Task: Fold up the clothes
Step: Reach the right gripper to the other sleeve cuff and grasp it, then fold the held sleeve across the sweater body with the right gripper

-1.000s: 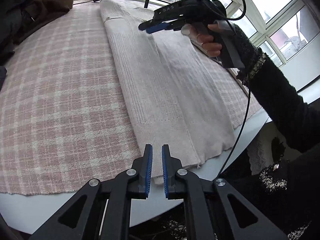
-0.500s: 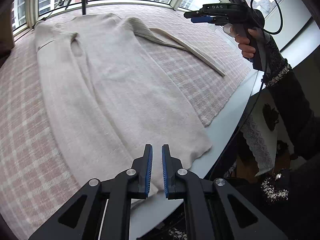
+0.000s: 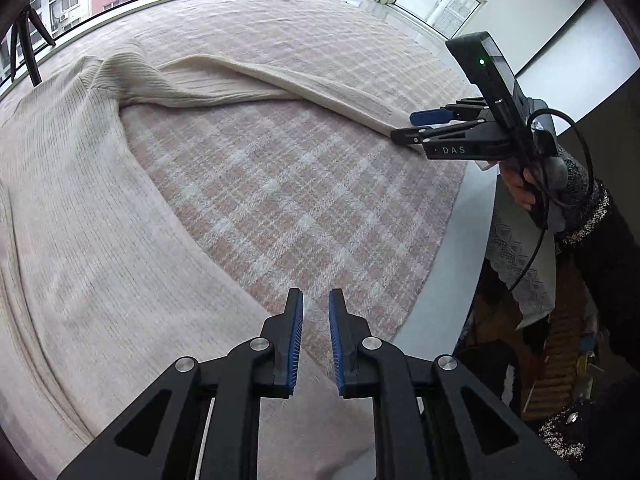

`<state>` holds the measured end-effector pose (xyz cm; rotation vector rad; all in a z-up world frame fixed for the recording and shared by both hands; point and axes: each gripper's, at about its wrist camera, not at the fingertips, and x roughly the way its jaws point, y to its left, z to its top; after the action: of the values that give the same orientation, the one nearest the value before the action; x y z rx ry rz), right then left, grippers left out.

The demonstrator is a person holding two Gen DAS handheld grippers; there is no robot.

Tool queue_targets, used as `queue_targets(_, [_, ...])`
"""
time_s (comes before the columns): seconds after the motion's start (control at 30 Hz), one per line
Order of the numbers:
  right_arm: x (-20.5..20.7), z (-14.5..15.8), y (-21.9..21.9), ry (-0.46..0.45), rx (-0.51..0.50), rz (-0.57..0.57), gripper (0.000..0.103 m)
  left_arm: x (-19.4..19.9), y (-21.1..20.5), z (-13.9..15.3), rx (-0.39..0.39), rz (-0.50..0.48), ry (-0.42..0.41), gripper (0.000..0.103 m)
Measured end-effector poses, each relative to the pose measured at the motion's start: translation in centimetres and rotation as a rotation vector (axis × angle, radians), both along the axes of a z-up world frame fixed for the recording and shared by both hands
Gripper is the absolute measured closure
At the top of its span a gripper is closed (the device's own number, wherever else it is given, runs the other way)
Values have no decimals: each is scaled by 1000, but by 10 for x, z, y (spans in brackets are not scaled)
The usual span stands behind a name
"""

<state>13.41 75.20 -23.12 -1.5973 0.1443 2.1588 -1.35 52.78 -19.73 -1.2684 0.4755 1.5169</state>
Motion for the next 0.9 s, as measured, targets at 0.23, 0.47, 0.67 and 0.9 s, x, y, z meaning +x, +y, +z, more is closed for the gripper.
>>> queue_targets(0.23, [10, 1, 22, 80, -115, 70, 91, -31, -1, -5, -44, 93, 20, 89])
queue_targets(0.47, [46, 67, 63, 323, -445, -10, 94, -36, -29, -9, -53, 159, -13, 89])
queue_targets(0.67, [44, 119, 8, 511, -726, 53, 97, -37, -64, 0, -13, 241, -42, 89])
queue_targets(0.9, [-36, 85, -172, 216, -1018, 470, 95, -33, -107, 8, 32, 345, -87, 89])
